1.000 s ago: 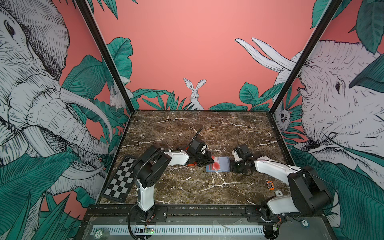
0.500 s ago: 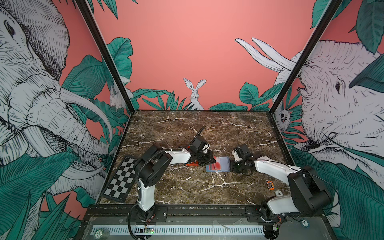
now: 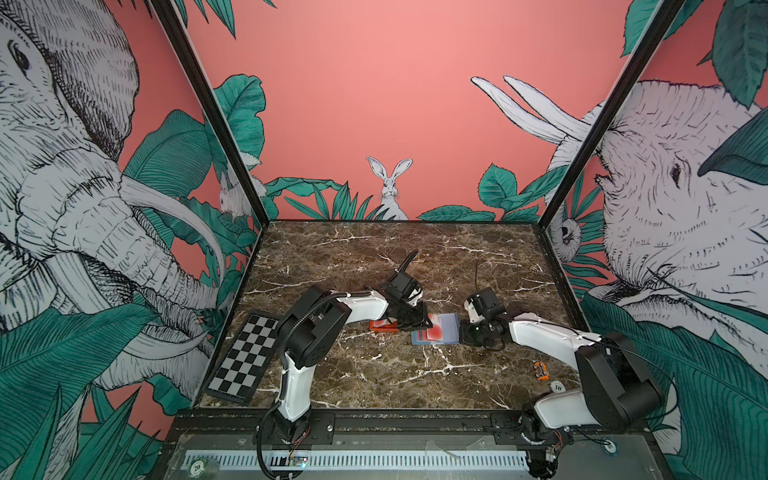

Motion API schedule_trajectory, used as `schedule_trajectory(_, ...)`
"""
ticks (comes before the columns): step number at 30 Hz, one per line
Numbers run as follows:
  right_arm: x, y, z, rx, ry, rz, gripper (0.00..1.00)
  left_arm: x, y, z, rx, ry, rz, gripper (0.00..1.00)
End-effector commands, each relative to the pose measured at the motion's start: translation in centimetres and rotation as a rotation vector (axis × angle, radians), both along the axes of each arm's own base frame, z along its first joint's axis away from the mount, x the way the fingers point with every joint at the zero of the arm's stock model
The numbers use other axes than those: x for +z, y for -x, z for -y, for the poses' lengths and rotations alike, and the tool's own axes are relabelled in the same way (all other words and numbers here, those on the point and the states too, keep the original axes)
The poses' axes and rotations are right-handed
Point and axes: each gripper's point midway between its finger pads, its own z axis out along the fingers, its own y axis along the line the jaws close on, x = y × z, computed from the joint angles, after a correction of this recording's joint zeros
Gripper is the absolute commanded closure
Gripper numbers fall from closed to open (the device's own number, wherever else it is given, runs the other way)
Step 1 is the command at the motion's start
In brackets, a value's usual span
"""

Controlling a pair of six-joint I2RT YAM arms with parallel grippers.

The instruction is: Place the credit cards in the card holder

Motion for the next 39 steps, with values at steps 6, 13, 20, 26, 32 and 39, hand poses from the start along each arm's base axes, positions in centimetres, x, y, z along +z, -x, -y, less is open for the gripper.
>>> schedule_trajectory(6, -0.7, -0.2, -0.1, 0.013, 0.021, 0.001, 0.96, 0.3, 0.5, -2.0, -0.060, -0.149, 0.030, 0.78)
schedule_trajectory(13, -0.6, -0.2, -0.1, 0.011, 0.021, 0.003, 0.96, 0.0, 0.9, -2.2, -0.075, -0.161, 0.021, 0.77)
schedule_trajectory(20, -0.7, -0.2, -0.1, 0.010, 0.020, 0.002, 0.96, 0.0, 0.8, -1.1, -0.071, -0.111, 0.001, 0.79)
schedule_trajectory(26, -0.5, -0.3, -0.1, 0.009, 0.016, 0.008, 0.96, -0.3, 0.8, -0.7, -0.071, -0.099, -0.007, 0.80)
schedule_trajectory(32, -0.6, -0.2, -0.2, 0.011, 0.016, 0.003, 0.96, 0.0, 0.7, 0.1, -0.070, -0.068, -0.007, 0.81)
schedule_trajectory(39, -0.6, -0.3, -0.2, 0.011, 0.016, 0.004, 0.96, 0.1, 0.7, 1.1, -0.061, -0.040, -0.007, 0.84)
